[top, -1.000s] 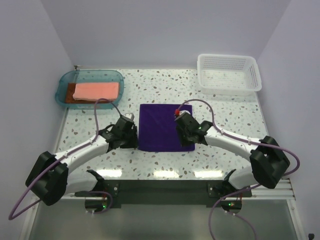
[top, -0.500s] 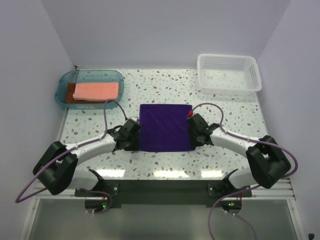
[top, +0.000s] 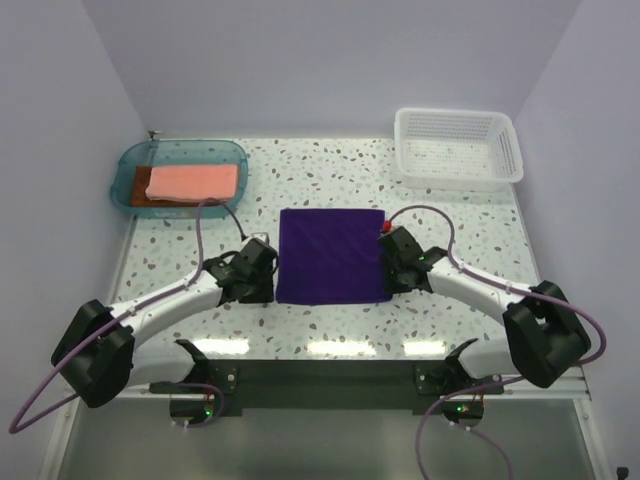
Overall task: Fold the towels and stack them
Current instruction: Fold the towel
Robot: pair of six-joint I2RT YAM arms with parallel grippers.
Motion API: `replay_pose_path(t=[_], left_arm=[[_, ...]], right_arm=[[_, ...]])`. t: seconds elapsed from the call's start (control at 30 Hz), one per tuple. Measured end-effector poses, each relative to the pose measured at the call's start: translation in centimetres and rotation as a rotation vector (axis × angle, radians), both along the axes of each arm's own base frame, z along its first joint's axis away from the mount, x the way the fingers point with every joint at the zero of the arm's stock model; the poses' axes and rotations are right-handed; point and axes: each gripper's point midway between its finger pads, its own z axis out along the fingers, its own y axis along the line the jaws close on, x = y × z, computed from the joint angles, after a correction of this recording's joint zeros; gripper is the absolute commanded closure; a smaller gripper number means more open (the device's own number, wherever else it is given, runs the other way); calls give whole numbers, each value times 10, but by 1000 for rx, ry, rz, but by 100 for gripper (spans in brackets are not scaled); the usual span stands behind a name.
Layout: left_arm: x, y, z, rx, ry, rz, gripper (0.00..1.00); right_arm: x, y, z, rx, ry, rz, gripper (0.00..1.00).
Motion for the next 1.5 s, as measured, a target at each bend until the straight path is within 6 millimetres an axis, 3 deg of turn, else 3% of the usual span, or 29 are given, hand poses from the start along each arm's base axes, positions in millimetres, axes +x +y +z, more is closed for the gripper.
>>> replay_pose_path(t=[0.2, 0.3, 0.57, 0.8, 1.1, 1.3, 1.37, 1.5], left_arm=[[29, -35, 54, -116, -122, -32, 59], [36, -54, 63, -154, -140, -76, 64], [27, -71, 20, -94, -39, -185, 66], [11, -64, -14, -38, 29, -221, 69], [7, -60, -17, -43, 31, -204, 73], [-11, -53, -17, -90, 47, -187, 73], [-18, -52, -17, -109, 61, -188, 70], [-37, -53, -13, -152, 96, -202, 50]], right_arm=[[13, 14, 28, 55, -53, 31, 75], [15, 18, 32, 73, -60, 43, 86], [13, 24, 19, 87, -21, 57, 97], [-1, 10, -10, 28, 47, 30, 99], [-2, 9, -11, 39, 62, -1, 96], [-10, 9, -11, 68, 88, -14, 93], [-17, 8, -12, 81, 103, -13, 92], [-35, 6, -10, 100, 148, -2, 89]])
